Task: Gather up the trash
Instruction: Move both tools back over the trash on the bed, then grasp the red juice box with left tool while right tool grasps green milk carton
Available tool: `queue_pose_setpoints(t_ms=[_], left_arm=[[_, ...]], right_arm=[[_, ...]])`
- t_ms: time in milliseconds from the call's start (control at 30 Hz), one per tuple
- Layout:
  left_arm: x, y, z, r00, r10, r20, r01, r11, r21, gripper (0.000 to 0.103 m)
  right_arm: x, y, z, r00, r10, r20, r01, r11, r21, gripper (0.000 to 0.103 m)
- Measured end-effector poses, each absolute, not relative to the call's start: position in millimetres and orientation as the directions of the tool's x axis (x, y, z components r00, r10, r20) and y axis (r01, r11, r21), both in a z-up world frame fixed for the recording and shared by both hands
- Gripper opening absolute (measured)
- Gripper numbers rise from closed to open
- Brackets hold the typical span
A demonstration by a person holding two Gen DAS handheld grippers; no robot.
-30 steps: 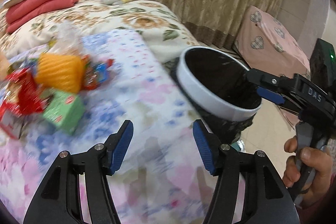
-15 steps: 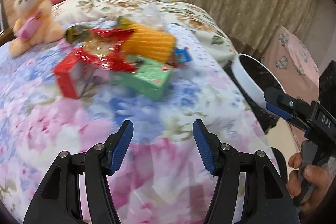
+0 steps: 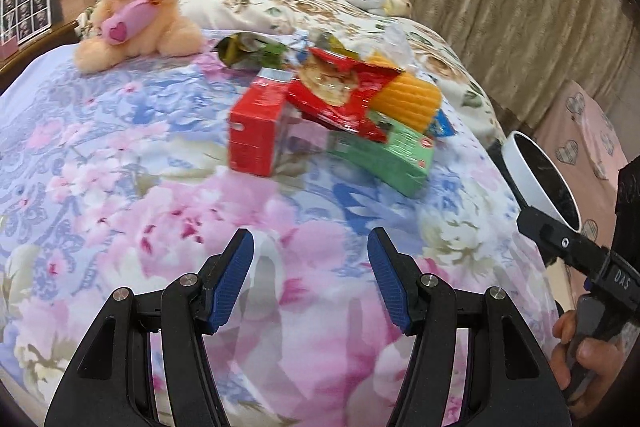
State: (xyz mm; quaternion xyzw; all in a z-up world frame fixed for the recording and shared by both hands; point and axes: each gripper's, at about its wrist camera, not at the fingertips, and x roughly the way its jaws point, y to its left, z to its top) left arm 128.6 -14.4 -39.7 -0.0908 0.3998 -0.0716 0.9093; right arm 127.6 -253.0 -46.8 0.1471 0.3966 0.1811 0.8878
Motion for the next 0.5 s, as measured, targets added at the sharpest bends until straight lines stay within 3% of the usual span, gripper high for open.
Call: queue_pose_setpoints(t_ms=[500], left_arm=[[158.4, 11.7, -41.8, 0.662, -0.164, -0.731, 0.023, 0.98, -0.198, 0.061]], right_arm=[[164.1, -209.4, -53.2, 0.579, 0.44, -0.686, -0.317, 0.897, 0.308, 0.093]])
